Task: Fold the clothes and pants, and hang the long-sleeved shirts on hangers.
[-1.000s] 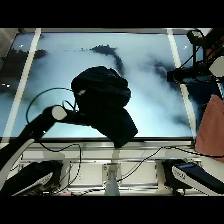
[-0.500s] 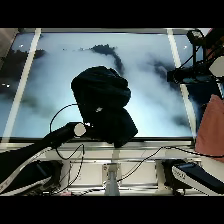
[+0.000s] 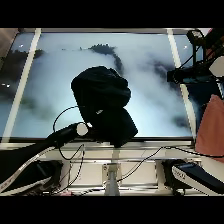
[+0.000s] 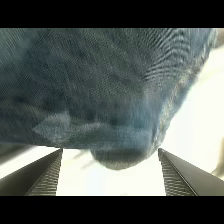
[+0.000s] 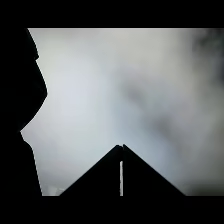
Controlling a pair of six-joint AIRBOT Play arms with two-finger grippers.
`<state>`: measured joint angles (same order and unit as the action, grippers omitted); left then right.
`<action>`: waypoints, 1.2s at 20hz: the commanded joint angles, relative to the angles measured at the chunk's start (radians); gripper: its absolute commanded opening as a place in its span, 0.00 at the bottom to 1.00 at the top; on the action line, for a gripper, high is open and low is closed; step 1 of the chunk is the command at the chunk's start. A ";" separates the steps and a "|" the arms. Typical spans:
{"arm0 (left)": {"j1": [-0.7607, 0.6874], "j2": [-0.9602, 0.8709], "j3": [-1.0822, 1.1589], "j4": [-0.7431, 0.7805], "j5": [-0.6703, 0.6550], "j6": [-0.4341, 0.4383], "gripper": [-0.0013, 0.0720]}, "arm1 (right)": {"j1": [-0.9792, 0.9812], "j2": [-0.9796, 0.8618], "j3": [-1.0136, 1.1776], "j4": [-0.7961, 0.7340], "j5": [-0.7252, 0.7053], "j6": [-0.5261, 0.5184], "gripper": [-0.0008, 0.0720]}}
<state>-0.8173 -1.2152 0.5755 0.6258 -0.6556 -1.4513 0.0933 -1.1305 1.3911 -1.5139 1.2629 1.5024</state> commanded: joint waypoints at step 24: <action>-0.041 -0.026 -0.001 0.047 0.105 -0.031 0.98 | 0.001 0.000 0.000 0.152 -0.049 0.000 0.09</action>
<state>-0.8574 -1.2190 0.5751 0.6567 -0.5510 -1.4601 0.0933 -1.1305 1.3911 -1.3739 1.2182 1.5024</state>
